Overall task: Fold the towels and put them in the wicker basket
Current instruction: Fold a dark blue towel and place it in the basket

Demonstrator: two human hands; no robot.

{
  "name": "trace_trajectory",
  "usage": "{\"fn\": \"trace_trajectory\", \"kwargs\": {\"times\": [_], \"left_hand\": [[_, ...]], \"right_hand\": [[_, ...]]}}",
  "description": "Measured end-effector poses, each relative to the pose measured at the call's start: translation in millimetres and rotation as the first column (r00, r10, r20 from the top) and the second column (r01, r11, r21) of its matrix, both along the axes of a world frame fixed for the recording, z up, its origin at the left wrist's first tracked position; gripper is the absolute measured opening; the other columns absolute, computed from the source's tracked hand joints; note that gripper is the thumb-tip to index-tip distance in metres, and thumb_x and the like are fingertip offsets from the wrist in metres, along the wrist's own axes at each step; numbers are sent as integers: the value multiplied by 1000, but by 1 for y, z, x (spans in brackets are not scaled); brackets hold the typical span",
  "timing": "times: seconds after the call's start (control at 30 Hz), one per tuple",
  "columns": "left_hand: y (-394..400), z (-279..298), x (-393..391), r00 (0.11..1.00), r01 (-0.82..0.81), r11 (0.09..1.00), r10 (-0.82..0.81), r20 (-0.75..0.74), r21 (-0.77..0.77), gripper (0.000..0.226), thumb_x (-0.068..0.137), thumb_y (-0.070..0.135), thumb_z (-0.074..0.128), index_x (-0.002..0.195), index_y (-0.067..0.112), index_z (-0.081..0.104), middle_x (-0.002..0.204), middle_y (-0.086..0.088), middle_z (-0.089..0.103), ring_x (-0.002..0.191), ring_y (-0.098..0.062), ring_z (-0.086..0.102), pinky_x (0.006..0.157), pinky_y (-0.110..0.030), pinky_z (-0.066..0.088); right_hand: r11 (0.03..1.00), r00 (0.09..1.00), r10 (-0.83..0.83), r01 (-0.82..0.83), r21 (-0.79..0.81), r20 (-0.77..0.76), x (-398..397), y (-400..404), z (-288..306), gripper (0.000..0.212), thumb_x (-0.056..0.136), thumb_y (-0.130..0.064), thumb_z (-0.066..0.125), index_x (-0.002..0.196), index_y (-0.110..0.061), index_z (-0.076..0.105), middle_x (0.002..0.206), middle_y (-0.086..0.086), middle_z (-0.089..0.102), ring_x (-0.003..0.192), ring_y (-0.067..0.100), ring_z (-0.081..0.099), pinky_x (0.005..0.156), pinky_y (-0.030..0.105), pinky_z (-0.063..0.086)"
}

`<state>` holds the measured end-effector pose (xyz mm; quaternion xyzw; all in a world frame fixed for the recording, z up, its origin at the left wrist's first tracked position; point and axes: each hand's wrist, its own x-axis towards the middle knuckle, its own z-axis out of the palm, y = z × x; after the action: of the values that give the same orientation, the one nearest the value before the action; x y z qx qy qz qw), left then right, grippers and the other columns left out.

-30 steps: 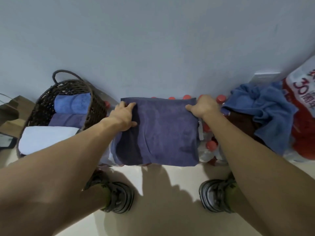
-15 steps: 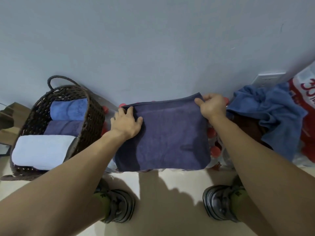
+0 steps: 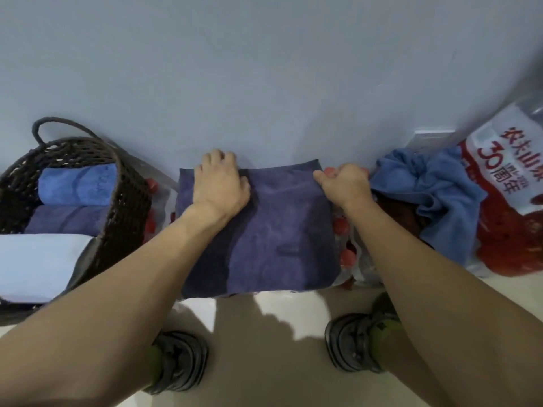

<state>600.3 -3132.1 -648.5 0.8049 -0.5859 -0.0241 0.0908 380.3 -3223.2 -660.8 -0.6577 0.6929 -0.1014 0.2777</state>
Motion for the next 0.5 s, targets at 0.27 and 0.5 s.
{"fn": "trace_trajectory", "kwargs": {"times": [0.27,0.5], "left_hand": [[10,-53,-86,913,382,913,-350,-208,143,62,102,46,27,157,24,8,164,-2,-5,150,-24,-11,120,-44,0],[7,-56,-86,914,392,902,-361,-184,179,61,102,49,18,156,27,2,164,-1,-9,150,-23,-13,120,-44,-2]], "right_hand": [[899,834,-289,68,432,470,-18,68,21,25,80,-19,80,96,-3,70,101,22,71,90,33,70,83,46,59],[907,909,-139,-42,419,394,-56,121,14,7,85,-16,74,82,-10,72,81,10,75,79,27,71,74,38,60]]}}
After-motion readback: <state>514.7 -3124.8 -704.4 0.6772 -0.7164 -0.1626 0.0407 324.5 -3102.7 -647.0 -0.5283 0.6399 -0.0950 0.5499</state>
